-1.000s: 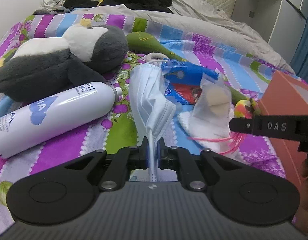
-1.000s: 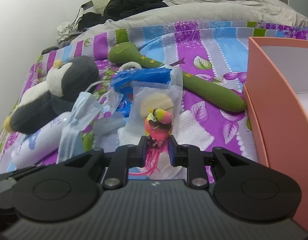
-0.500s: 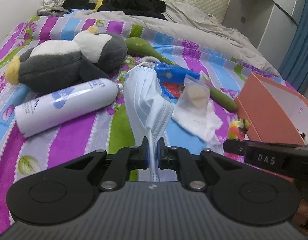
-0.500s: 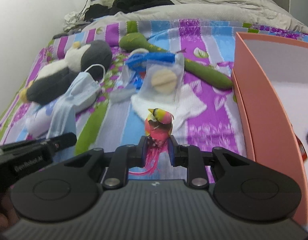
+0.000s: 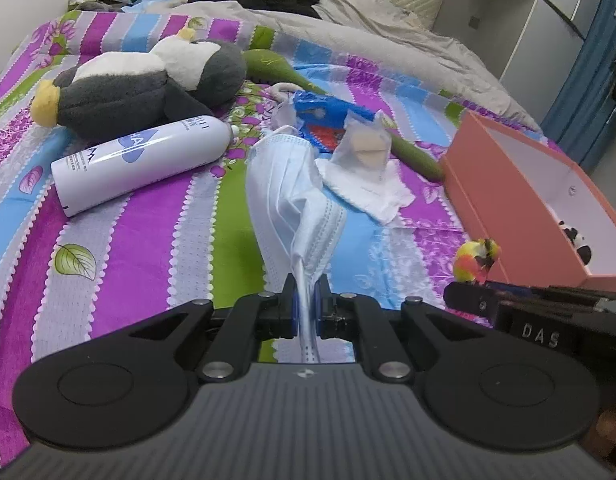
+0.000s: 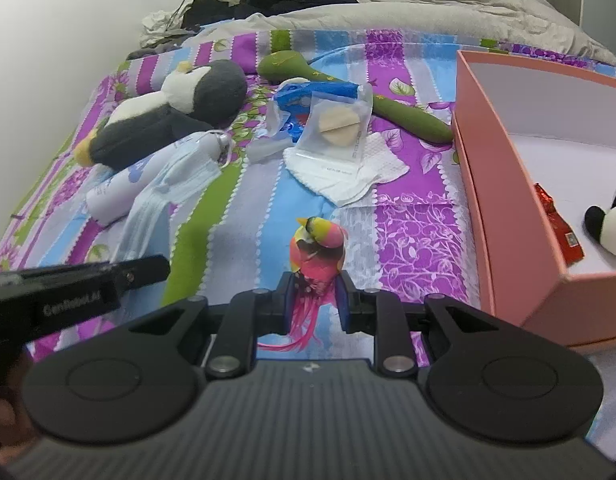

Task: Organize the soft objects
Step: 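Lift the mask with the left tool while the right tool lifts the yellow toy toward the box, then lower the mask into the box and open the left tool while the right tool releases the yellow toy there, then withdraw both open tools from the box back over the bed, then grasp the clear plastic bag with the left tool while the right tool grasps the white cloth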

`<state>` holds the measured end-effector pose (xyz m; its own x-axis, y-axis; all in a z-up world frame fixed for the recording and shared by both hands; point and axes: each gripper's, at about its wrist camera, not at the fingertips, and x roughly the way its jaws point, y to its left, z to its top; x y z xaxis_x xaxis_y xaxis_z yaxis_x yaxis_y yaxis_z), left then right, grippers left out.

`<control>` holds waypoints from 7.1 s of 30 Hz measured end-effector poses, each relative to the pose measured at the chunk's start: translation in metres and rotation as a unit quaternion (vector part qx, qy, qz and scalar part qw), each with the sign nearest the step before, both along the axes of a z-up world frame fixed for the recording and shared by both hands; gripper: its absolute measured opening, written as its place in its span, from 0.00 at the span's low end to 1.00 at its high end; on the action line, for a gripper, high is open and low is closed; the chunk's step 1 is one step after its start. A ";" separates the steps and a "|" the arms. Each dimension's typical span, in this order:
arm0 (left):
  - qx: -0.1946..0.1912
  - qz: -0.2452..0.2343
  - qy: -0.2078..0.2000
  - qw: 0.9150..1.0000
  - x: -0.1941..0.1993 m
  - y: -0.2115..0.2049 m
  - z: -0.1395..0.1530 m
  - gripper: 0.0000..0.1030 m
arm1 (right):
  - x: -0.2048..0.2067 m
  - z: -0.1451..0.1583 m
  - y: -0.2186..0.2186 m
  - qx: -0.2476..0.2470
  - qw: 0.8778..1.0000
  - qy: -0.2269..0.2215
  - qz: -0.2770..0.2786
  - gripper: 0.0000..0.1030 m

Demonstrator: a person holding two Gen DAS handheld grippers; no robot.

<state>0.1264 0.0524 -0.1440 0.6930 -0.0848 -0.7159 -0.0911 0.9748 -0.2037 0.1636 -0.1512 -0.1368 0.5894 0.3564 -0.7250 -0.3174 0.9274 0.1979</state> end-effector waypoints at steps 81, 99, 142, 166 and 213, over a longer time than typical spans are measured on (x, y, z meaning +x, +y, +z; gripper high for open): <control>0.001 -0.247 0.066 0.967 0.173 -0.287 0.062 0.46 | 0.098 0.035 -0.229 -0.028 0.982 0.084 -0.165 0.36; 0.008 -0.193 -0.079 0.978 0.077 -0.226 0.154 0.46 | 0.027 0.124 -0.196 0.023 0.989 -0.047 -0.140 0.36; -0.011 -0.021 -0.075 0.997 -0.121 -0.032 0.099 0.52 | -0.137 0.079 -0.044 0.028 0.994 -0.102 -0.008 0.36; 0.000 0.016 -0.012 1.000 0.011 0.005 0.007 0.54 | -0.038 0.005 -0.004 0.014 0.997 -0.069 0.015 0.36; 0.010 0.041 -0.061 0.997 0.219 0.024 -0.095 0.48 | 0.124 -0.090 0.047 -0.028 0.992 -0.114 0.038 0.25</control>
<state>0.3458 0.0760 -0.2394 0.7790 -0.0111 -0.6270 -0.1460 0.9691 -0.1987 0.2876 -0.1046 -0.2266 0.7143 0.3680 -0.5953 -0.4167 0.9070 0.0607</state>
